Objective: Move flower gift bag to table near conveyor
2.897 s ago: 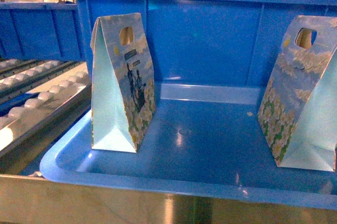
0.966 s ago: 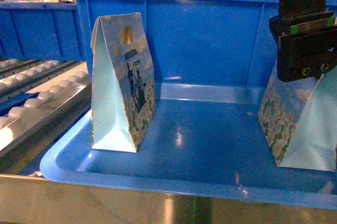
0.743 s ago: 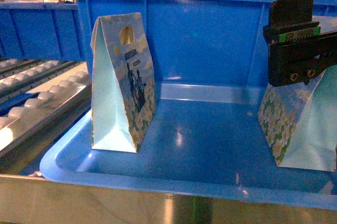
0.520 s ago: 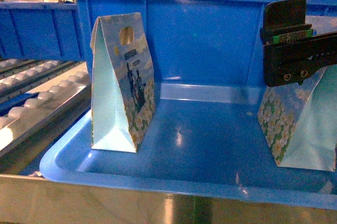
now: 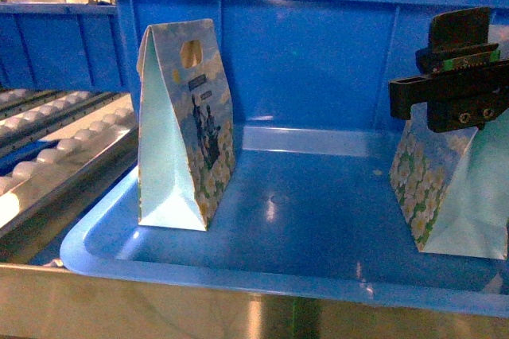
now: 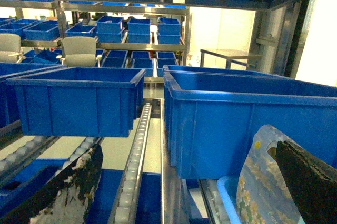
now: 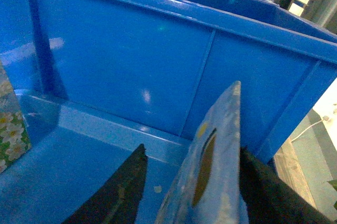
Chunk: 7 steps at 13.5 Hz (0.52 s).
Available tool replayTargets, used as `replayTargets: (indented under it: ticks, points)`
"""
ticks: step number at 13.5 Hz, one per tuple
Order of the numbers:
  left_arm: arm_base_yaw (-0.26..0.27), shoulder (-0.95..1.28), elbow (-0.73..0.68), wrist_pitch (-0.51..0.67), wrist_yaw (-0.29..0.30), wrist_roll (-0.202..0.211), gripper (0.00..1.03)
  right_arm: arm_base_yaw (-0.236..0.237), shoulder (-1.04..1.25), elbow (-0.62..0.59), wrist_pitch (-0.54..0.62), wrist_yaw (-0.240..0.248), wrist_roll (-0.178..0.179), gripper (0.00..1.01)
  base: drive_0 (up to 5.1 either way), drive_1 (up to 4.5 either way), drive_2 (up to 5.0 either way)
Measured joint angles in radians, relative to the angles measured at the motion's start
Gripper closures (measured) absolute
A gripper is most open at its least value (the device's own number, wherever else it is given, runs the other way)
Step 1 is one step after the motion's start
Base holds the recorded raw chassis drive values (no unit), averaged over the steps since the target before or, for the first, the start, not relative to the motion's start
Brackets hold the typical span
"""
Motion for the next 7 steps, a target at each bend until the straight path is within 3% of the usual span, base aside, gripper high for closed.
replayTargets:
  ticks: [4,5,7]
  points:
    - [0.0,0.0,0.0,0.0,0.0,0.0,0.05,-0.012,0.0,0.0,-0.008,0.006,0.003,0.94,0.0,0.0,0.0]
    - [0.0,0.0,0.0,0.0,0.0,0.0,0.05,-0.013,0.0,0.0,-0.01,0.004,0.005,0.99,0.0,0.0,0.0]
    - [0.0,0.0,0.0,0.0,0.0,0.0,0.05,-0.013,-0.005,-0.001,-0.003,0.004,0.003,0.99,0.0,0.0,0.0]
